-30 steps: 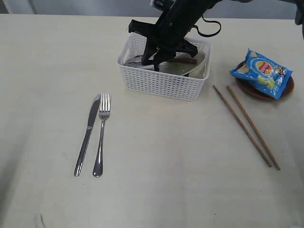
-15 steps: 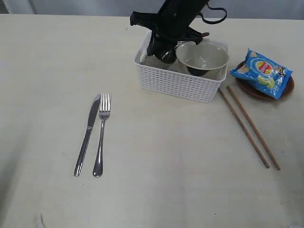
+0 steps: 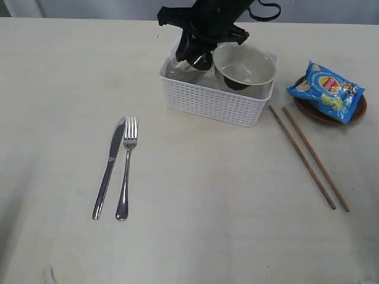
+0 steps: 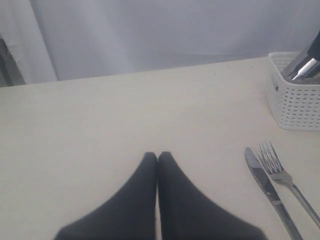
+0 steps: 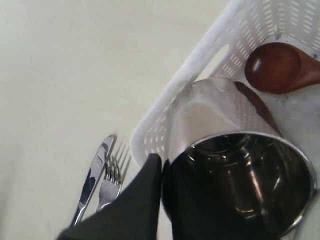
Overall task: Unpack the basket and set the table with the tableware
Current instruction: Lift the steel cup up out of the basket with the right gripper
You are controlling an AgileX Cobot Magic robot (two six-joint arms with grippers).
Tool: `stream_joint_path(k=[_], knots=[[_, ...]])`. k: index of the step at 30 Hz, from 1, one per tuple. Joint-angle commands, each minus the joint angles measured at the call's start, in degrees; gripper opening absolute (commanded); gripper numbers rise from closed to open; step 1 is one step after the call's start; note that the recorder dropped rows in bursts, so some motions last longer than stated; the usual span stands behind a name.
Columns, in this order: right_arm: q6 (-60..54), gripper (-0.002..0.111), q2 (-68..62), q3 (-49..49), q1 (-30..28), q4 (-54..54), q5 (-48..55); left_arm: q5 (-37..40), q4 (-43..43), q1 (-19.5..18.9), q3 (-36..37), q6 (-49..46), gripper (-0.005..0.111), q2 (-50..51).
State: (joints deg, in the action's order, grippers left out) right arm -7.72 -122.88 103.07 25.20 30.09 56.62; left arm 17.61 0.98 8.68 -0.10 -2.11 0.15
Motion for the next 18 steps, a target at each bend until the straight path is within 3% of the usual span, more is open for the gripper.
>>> stream_joint_path(k=[1, 18], knots=[[-1.5, -0.001, 1.3, 0.1, -0.4, 1.6, -0.4, -0.5, 0.2, -0.1, 0.1, 0.2, 0.0, -0.2], [-7.2, -0.001, 1.2, 0.1, -0.4, 2.8, -3.8, -0.5, -0.2, -0.1, 0.1, 0.2, 0.0, -0.2]])
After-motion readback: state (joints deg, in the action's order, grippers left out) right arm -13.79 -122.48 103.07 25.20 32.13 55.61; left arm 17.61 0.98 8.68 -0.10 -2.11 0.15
